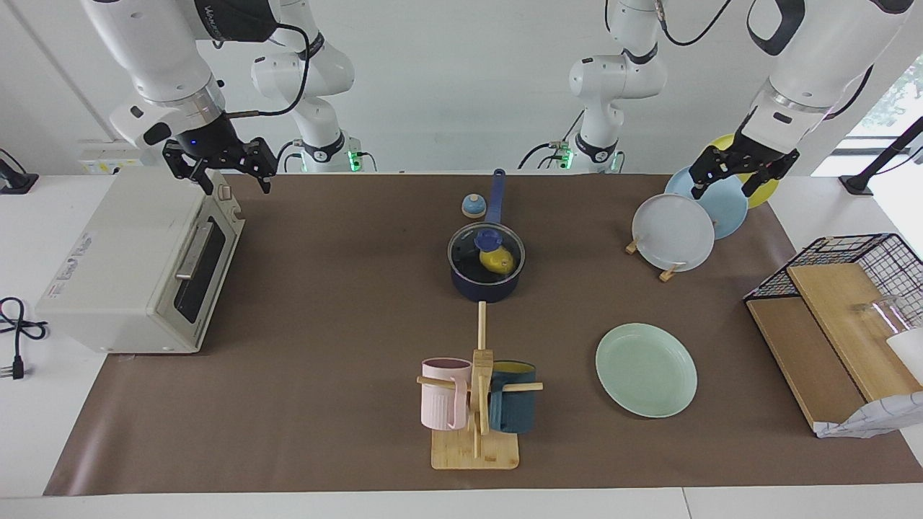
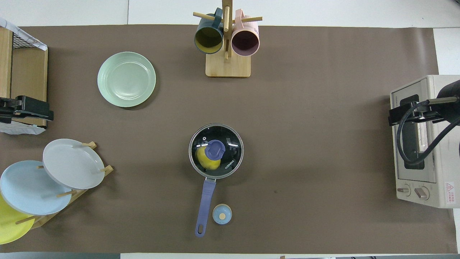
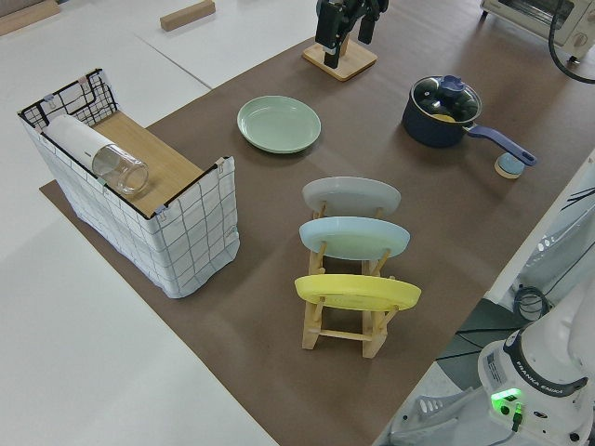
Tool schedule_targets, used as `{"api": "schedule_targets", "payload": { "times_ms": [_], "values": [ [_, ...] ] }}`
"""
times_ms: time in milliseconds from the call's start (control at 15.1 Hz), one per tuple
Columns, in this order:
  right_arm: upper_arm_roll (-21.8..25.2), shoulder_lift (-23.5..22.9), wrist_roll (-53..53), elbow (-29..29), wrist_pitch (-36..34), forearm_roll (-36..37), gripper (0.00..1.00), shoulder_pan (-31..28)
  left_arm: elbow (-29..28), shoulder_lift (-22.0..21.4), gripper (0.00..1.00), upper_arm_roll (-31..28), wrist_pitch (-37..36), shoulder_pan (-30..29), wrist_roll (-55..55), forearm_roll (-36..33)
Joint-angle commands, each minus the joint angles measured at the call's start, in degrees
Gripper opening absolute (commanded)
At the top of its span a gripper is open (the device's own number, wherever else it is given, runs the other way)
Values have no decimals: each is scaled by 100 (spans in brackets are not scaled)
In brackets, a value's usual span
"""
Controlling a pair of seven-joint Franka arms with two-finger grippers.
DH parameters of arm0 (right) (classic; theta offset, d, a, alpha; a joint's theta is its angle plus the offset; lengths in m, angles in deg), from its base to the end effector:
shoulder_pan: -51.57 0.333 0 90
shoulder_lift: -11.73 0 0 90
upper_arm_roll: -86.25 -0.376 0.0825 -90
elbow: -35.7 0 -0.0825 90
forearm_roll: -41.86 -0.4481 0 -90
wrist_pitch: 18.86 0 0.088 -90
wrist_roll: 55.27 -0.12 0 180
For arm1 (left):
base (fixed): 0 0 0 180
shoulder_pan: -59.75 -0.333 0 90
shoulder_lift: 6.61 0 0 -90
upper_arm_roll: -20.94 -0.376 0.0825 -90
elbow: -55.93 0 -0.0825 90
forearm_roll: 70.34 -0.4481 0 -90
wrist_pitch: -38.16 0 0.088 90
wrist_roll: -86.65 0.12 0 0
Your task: Transfer potato from pot to plate
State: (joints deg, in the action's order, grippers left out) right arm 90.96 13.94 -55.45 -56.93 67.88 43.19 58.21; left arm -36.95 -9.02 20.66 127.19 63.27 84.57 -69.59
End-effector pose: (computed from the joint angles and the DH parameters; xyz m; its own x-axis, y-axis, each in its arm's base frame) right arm 0.5966 0.0162 0.6657 0.9975 0.0294 -0.0642 0.0308 -0.9993 0.0202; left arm 0.5993 -0.0355 0.6688 0.9995 -0.0205 -0.0256 -0.0201 -0.9997 0.0124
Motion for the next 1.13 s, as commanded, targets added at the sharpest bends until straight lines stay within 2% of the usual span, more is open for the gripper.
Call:
{"api": "schedule_targets", "payload": {
  "times_ms": [0,731,1063],
  "values": [
    [-14,96,71,-88,-26,-45,100,-4,-11,-58,100,36,-88,-53,-29,40],
    [-102,148,185,-158,-70,-133,100,-4,-11,-58,100,36,-88,-53,-29,40],
    [-190,26,212,-238,369,-247,100,110,-11,-67,100,36,-88,-53,-29,40]
  ]
}}
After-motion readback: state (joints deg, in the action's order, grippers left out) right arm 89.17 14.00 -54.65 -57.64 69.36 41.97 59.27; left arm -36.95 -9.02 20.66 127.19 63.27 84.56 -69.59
